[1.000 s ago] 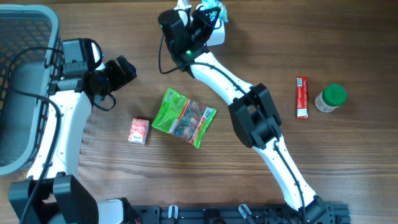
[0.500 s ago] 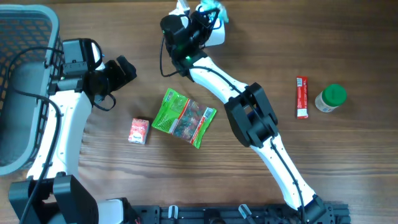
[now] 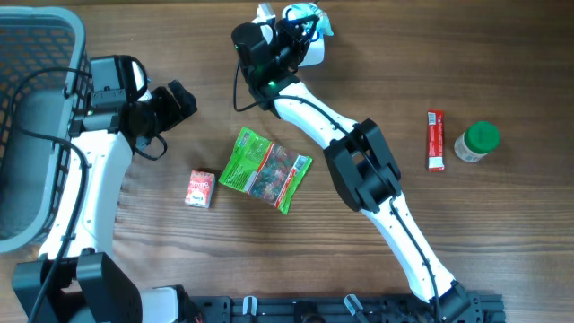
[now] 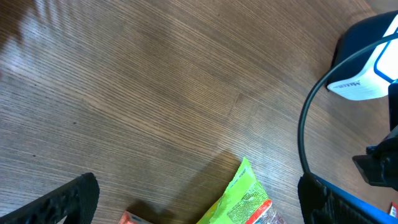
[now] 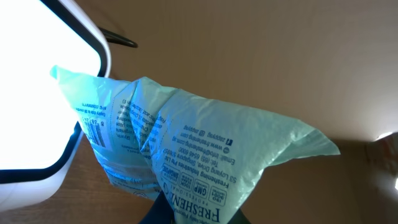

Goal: Scan the item barcode
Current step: 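Raise the pale green bag under the white scanner, then carry the pale green bag right and release it near the jar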

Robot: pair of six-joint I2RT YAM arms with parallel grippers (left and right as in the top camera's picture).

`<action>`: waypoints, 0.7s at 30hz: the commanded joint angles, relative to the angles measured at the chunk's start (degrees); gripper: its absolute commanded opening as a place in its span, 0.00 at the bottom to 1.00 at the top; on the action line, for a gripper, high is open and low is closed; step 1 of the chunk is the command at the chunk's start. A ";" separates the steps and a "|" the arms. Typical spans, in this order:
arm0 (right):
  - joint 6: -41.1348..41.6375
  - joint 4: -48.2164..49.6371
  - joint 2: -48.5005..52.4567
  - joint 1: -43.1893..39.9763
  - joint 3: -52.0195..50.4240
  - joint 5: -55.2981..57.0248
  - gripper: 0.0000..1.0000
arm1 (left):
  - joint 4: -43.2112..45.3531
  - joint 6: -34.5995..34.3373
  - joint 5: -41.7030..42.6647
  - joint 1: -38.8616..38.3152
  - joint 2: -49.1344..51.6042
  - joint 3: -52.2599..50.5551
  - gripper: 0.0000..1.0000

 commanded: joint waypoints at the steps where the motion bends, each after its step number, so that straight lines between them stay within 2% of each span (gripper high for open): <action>1: 3.19 0.13 -8.24 -0.70 0.11 1.95 0.04 | 0.15 0.70 0.50 -0.15 -0.20 0.87 1.00; 7: 3.10 -1.42 -20.28 -0.74 0.11 6.88 0.04 | 0.15 0.68 0.50 -0.15 -0.20 0.87 1.00; 14: 10.93 -15.91 -34.69 0.22 0.11 7.58 0.04 | 0.15 0.70 0.50 -0.15 -0.20 0.87 1.00; 18: 24.35 -33.75 -43.98 0.22 0.11 2.97 0.04 | 0.15 0.70 0.50 -0.15 -0.20 0.87 1.00; 21: 40.00 -57.09 -50.99 -0.22 0.11 -11.69 0.04 | 0.15 0.70 0.48 -0.15 -0.20 0.87 1.00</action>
